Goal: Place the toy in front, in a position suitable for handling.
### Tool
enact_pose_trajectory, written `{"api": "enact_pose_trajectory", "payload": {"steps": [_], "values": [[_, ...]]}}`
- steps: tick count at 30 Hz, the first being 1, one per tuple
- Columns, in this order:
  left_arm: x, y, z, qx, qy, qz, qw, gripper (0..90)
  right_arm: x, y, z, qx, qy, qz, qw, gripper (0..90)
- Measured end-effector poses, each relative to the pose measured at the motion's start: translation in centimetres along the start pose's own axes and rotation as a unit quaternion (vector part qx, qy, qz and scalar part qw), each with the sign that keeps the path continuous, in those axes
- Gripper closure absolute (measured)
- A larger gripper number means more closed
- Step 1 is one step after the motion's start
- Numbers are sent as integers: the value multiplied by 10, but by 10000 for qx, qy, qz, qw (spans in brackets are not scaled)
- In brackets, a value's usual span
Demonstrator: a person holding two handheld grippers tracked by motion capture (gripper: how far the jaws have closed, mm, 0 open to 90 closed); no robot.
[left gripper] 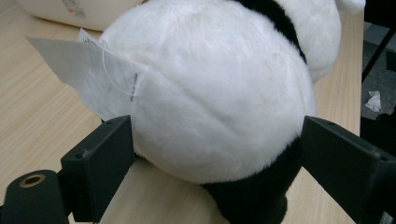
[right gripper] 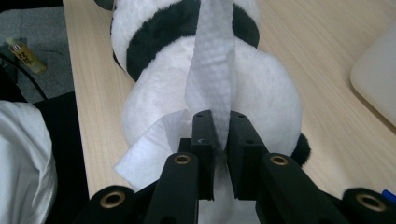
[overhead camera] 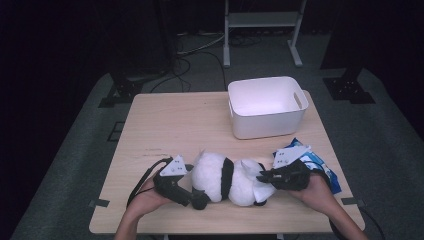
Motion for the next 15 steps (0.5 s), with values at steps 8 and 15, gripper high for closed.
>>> {"api": "enact_pose_trajectory", "payload": {"steps": [8, 15], "values": [[1, 1, -3, -50, 35, 74, 10000, 155, -2, -13, -2, -136, -150, -74, 9998, 821], [-1, 3, -2, 16, 104, 72, 9999, 158, 1, -41, -24, -36, -292, 149, 9995, 823]]}}
Point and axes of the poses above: each handheld gripper's, and its own axes: z roughly backward along the jaws, y roughly out of its underside, x roughly to its left, the point moved 7 cm from there along -z, roughly forward along the jaws, and after that the axes turned 2 degrees about -z, right-handed, at the moved point
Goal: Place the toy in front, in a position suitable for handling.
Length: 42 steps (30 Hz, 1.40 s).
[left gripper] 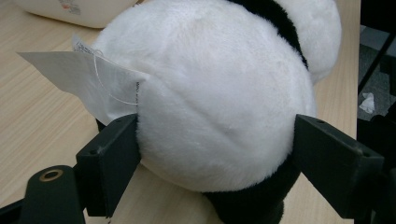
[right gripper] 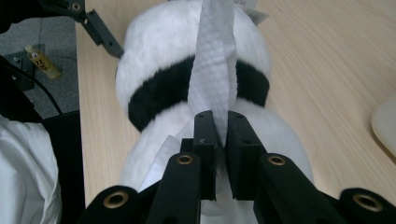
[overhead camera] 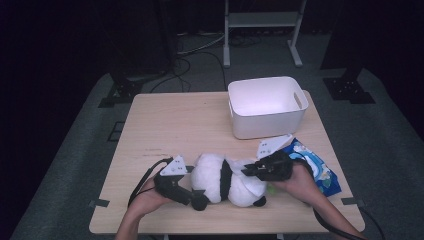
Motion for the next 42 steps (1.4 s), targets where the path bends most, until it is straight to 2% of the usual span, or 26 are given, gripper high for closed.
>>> {"api": "enact_pose_trajectory", "payload": {"steps": [8, 11, 12, 17, 19, 22, 27, 33, 39, 42], "values": [[-4, 1, 3, 60, 131, 12, 9999, 158, 1, -36, -34, 187, -173, 141, 9996, 828], [-2, 2, 5, 94, 123, 36, 9999, 157, -2, -41, -45, 275, -208, 221, 9992, 828], [-1, 1, 7, 100, 112, 38, 9999, 157, -1, -41, -46, 299, -238, 159, 9991, 830], [-1, -8, 14, -113, 32, 113, 9999, 153, 4, -34, -43, 268, -455, 17, 9986, 839], [-2, -12, 15, -157, -64, 127, 9998, 87, 9, -31, -41, 257, -498, 17, 9984, 840], [-5, -15, 13, -174, -37, 92, 9998, 87, 15, -28, -38, 297, -538, 129, 9980, 842], [-9, -17, 8, -155, 147, 187, 9996, 76, 26, -24, -34, 363, -602, 201, 9973, 845], [-10, -13, 0, -153, 517, 546, 9970, 89, 29, -21, -33, 366, -679, 192, 9968, 845], [-5, -9, 1, -223, 540, 680, 9960, 188, 25, -27, -34, 288, -642, 61, 9975, 842], [-5, -9, 1, -242, 553, 657, 9960, 208, 24, -39, -37, 193, -665, 116, 9975, 843]]}}
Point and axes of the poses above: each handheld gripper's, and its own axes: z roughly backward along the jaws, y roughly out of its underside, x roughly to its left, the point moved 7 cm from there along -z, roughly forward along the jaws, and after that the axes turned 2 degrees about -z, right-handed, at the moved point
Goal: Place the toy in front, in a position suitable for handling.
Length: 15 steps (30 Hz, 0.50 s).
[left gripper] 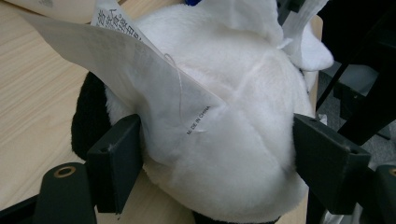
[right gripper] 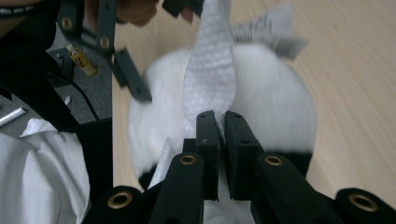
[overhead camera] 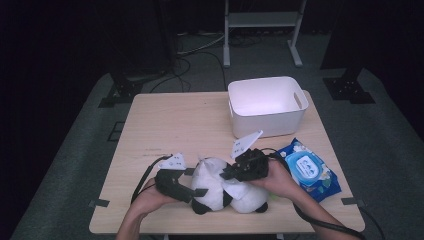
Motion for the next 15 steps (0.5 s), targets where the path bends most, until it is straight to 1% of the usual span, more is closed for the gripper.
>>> {"api": "enact_pose_trajectory", "payload": {"steps": [1, 2, 3, 4, 7, 10, 11, 14, 15], "values": [[0, 0, 0, 4, -7, -6, 10000, 209, 0, -4, -1, -15, 15, 19, 10000, 843], [0, 0, 0, 11, -13, -13, 10000, 211, 0, -10, -3, -26, 36, 99, 9999, 843], [0, 0, 0, 11, -13, -24, 10000, 215, 1, -16, -6, -17, 50, 97, 9999, 842], [0, 1, 1, 13, -22, -28, 10000, 220, 0, -21, -9, -2, 50, 190, 9998, 842], [2, 1, 1, 6, -52, -13, 10000, 244, -4, -30, -16, 88, 90, 178, 9998, 841], [2, 1, 1, -65, -5, -40, 10000, 261, -8, -28, -13, 129, 28, 115, 9998, 841], [2, 1, 1, -50, -8, -60, 10000, 262, -8, -26, -11, 139, 34, 96, 9999, 841], [2, 1, 1, -19, -3, -89, 10000, 263, -12, -15, -3, 251, 130, 28, 9996, 841], [1, 1, 1, -26, -8, -108, 9999, 263, -15, -9, 0, 298, 146, -35, 9994, 840]]}}
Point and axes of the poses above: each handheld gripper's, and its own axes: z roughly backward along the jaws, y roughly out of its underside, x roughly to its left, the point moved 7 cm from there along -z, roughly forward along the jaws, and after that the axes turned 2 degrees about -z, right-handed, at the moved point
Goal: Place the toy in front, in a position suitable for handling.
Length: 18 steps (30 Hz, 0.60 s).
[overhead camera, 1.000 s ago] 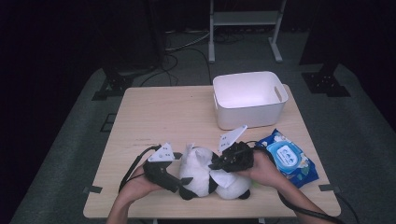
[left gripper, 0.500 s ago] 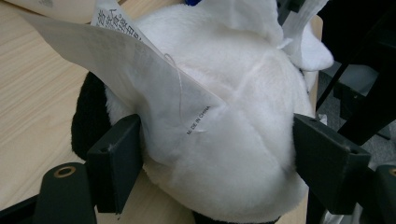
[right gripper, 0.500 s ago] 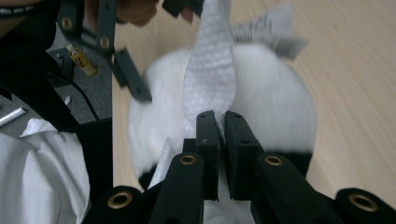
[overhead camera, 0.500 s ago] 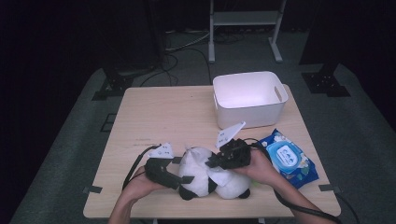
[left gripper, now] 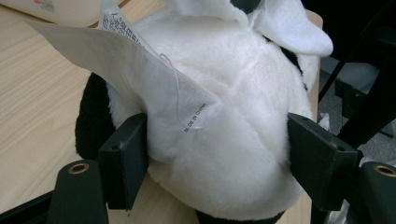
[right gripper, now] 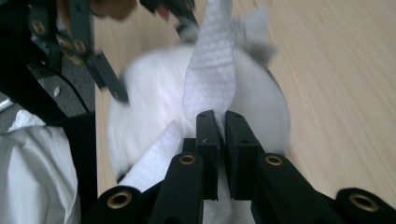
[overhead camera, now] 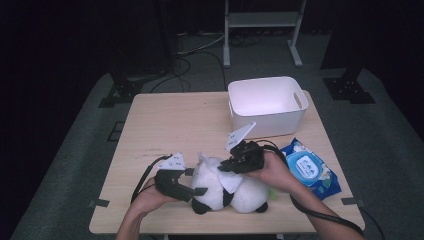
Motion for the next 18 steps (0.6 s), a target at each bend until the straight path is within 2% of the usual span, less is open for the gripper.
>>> {"api": "enact_pose_trajectory", "payload": {"steps": [2, 4, 6, 7, 10, 13, 16, 18], "values": [[0, 0, 0, -5, 2, -55, 10000, 270, -6, 12, 4, 88, 63, -59, 9999, 838], [-1, 0, 0, -1, 22, -101, 9999, 273, -11, 22, 9, 123, 125, -216, 9996, 836], [-2, -1, 0, 12, 17, -151, 9999, 274, -15, 28, 13, 75, 134, -379, 9992, 836], [-2, -1, 0, 24, 18, -168, 9999, 275, -17, 28, 13, 39, 110, -382, 9992, 836], [-3, -1, 0, 39, 19, -213, 9998, 276, -17, 21, 8, 5, 72, -377, 9993, 836], [-3, -1, 1, 10, 19, -188, 9998, 281, -16, 7, -1, 6, 81, -200, 9998, 835], [-3, 0, 1, 4, 46, -231, 9997, 286, -16, -7, -6, -127, 41, -203, 9997, 832], [-2, 0, 2, 29, 28, -260, 9997, 290, -15, -12, -9, -118, 31, -195, 9997, 831]]}}
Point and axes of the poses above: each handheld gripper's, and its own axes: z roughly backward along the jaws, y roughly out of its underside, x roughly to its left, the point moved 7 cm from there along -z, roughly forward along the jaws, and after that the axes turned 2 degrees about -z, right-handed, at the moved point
